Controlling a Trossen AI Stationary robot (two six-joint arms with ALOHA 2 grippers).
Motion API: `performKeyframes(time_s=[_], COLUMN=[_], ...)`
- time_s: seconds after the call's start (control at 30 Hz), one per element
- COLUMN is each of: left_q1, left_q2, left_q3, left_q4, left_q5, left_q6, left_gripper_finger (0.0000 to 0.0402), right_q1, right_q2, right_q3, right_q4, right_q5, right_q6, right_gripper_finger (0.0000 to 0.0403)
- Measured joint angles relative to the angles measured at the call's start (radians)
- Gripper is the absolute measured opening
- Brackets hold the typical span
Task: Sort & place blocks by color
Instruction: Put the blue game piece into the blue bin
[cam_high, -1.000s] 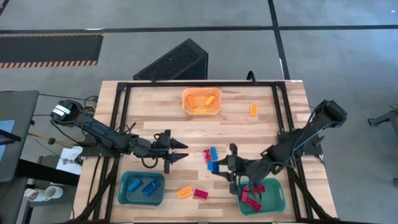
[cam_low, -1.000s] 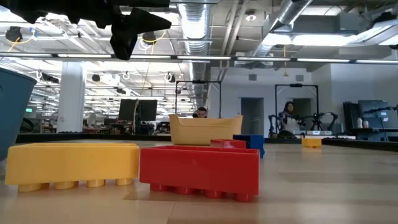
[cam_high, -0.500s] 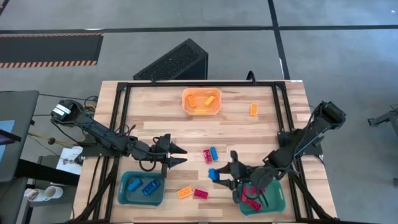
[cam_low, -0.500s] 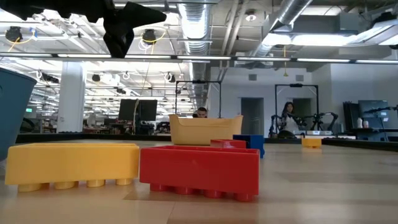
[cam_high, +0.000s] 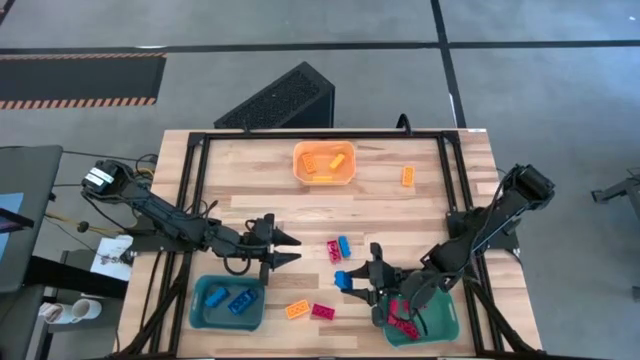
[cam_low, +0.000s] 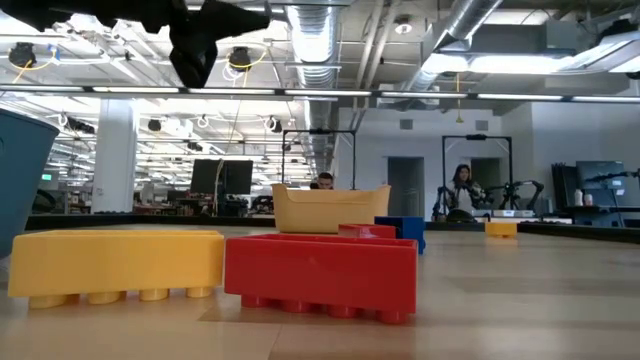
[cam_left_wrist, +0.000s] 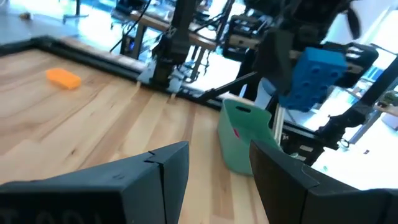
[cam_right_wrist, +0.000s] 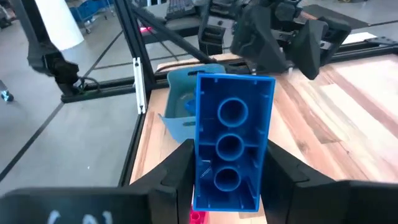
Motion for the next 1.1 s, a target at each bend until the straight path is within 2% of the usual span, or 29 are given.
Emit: performKeyframes(time_s=[0.27, 0.63, 0.77, 0.97, 1.1], left_q1=[-0.01, -0.047, -0.066, -0.106, -0.112], left_q2=[0.0, 0.0, 0.0, 0.0, 0.0], left_q3=[0.0, 0.0, 0.0, 0.0, 0.0], left_q4=[0.11, 0.146, 0.177, 0.223, 0.224], left_q5=[0.105, 0.105, 0.104, 0.102, 0.057], left_q6=[0.096, 0.167, 0.24, 0.302, 0.299], left_gripper_finger=[0.0155, 0.0155, 0.0159, 0.0188, 0.0224], right_q1=[-0.039, -0.092, -0.108, -0.129, -0.138], right_q2=[0.055, 0.12, 0.138, 0.143, 0.143], right_q3=[0.007, 0.003, 0.001, 0.001, 0.001], right_q4=[0.068, 0.158, 0.179, 0.189, 0.195], right_q5=[0.014, -0.038, -0.069, -0.115, -0.118], right_q6=[0.0, -0.016, -0.018, -0.018, -0.018], right_gripper_finger=[0.0149, 0.0149, 0.0157, 0.0151, 0.015])
